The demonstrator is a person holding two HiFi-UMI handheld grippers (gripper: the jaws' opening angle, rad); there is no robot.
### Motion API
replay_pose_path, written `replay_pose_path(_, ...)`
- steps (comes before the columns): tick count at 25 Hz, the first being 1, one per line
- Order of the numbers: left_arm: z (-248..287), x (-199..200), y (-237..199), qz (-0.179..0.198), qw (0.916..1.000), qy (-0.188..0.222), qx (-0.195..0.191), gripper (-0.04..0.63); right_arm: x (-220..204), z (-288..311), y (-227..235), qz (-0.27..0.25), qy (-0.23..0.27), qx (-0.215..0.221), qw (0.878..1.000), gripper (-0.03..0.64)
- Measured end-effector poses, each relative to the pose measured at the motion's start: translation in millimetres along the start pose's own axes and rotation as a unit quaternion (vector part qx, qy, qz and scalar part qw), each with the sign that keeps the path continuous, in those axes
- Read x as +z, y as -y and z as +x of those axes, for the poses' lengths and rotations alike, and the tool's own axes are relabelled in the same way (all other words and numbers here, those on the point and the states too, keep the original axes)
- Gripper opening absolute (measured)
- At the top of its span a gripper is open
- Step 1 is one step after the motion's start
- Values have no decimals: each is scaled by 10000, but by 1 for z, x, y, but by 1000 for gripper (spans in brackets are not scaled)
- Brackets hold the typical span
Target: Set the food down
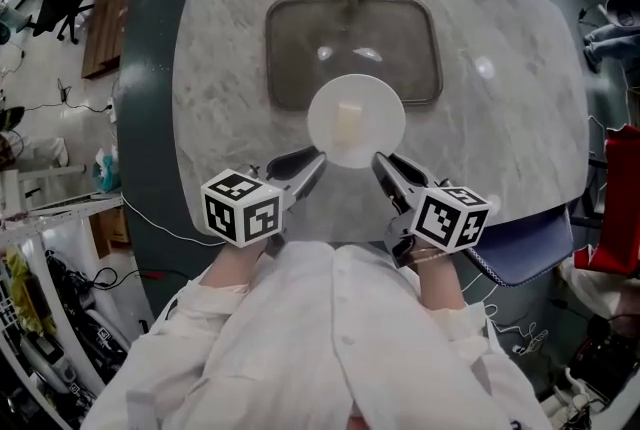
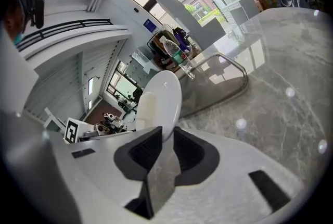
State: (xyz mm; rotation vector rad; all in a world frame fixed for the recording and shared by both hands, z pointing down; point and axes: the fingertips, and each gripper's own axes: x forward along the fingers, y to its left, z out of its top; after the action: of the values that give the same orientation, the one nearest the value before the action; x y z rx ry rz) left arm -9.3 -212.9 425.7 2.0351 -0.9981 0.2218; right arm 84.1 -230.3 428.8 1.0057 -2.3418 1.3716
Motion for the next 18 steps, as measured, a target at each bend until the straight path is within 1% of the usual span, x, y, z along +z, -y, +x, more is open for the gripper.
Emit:
replay_pose_path(8, 30, 39, -32, -91, 9999, 32, 44, 71, 43, 39, 18, -86, -216, -30, 9997, 52)
replay_pose_path(12, 44, 58, -49, -23, 10000, 41, 87, 71, 58, 59, 29, -28, -263, -44, 9996, 54)
replay_pose_path(18, 67, 74, -71, -3, 9999, -27, 143, 71, 76, 84, 47, 71, -288, -113, 9995, 55)
